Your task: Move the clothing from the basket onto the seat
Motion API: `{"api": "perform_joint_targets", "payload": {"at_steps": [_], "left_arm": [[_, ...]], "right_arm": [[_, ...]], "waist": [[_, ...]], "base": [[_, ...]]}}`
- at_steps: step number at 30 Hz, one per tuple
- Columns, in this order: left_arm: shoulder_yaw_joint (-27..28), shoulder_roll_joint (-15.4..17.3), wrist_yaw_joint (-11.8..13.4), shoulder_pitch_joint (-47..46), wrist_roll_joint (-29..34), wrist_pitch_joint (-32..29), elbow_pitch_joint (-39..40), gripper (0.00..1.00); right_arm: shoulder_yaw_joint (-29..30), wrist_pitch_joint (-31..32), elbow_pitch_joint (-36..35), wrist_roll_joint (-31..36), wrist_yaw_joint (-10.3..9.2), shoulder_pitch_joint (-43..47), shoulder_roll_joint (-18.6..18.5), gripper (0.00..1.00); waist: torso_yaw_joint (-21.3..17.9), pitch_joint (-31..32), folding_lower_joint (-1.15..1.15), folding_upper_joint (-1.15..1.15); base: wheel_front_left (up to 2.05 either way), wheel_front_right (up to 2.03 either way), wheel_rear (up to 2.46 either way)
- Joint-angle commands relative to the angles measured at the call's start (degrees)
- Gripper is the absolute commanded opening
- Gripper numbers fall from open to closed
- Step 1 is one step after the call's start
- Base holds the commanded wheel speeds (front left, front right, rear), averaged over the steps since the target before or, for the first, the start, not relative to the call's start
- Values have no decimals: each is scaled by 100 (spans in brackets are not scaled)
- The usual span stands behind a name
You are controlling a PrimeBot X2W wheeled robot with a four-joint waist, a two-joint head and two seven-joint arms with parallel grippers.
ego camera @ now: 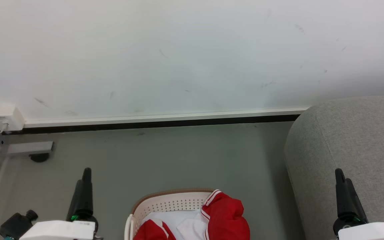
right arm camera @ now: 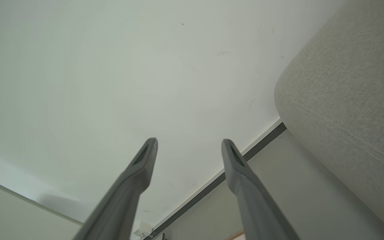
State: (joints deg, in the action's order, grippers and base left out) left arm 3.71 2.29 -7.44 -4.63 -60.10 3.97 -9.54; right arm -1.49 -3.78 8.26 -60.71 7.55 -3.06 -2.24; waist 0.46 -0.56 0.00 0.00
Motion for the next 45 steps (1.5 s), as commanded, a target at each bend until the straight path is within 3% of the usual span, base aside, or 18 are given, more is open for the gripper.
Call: {"api": "perform_joint_targets", "payload": {"at_steps": [1, 22, 45], "left_arm": [[8, 49, 4, -49, 330, 54, 97, 100], [-389, 60, 310, 58, 2757, 395, 201, 100], [-645, 69, 297, 182, 4159, 726, 182, 100]], "right_arm": [[-18, -73, -109, 261, -4, 3, -61, 100], [-335, -414, -15, 2366, -6, 80, -70, 100], [-531, -751, 246, 3954, -8, 180, -77, 100]], "waist": [[2, 0, 0, 0], [19, 17, 0, 0], [70, 71, 0, 0]], "base": [[0, 0, 0], [0, 0, 0], [0, 0, 0]]}}
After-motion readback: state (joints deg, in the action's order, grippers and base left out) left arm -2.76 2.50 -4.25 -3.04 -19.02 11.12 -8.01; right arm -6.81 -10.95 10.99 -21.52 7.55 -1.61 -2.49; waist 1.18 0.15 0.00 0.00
